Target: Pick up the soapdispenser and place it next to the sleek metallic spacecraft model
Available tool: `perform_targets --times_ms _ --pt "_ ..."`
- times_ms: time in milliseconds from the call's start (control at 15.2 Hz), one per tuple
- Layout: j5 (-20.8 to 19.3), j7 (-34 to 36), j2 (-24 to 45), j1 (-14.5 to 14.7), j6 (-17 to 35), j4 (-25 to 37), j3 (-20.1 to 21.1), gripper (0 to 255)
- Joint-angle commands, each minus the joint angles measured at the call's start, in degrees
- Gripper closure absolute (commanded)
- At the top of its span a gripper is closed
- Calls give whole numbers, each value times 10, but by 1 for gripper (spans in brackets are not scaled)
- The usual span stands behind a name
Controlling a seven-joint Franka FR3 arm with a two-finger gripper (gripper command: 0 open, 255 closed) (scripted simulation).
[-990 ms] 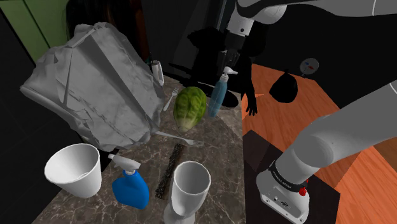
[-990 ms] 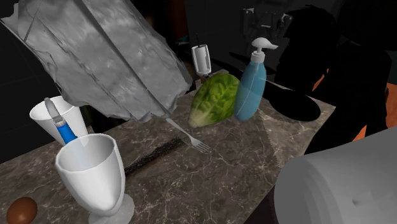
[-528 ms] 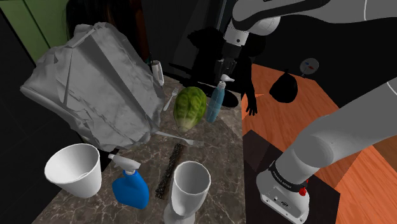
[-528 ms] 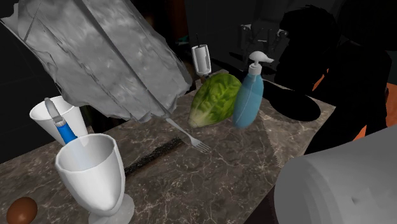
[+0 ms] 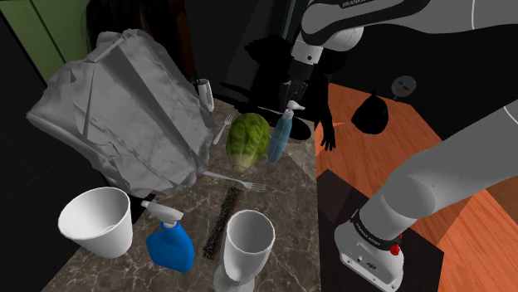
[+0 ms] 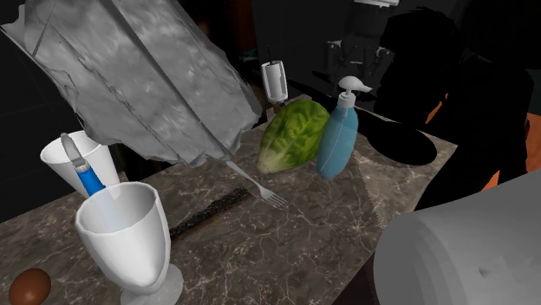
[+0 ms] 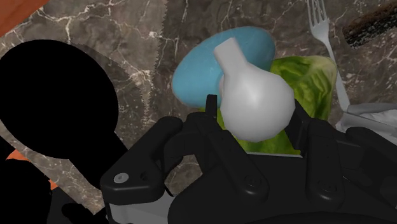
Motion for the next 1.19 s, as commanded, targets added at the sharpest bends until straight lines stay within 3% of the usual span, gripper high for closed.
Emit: perform_targets --times_ms 0,66,396,660,1122 --pt "0 0 0 0 0 0 0 255" --pt "0 0 0 0 0 0 0 0" --pt "0 0 0 0 0 0 0 0" --pt "-6 2 -12 -4 -74 63 -6 0" --pt "-6 2 -12 -4 -74 63 -6 0"
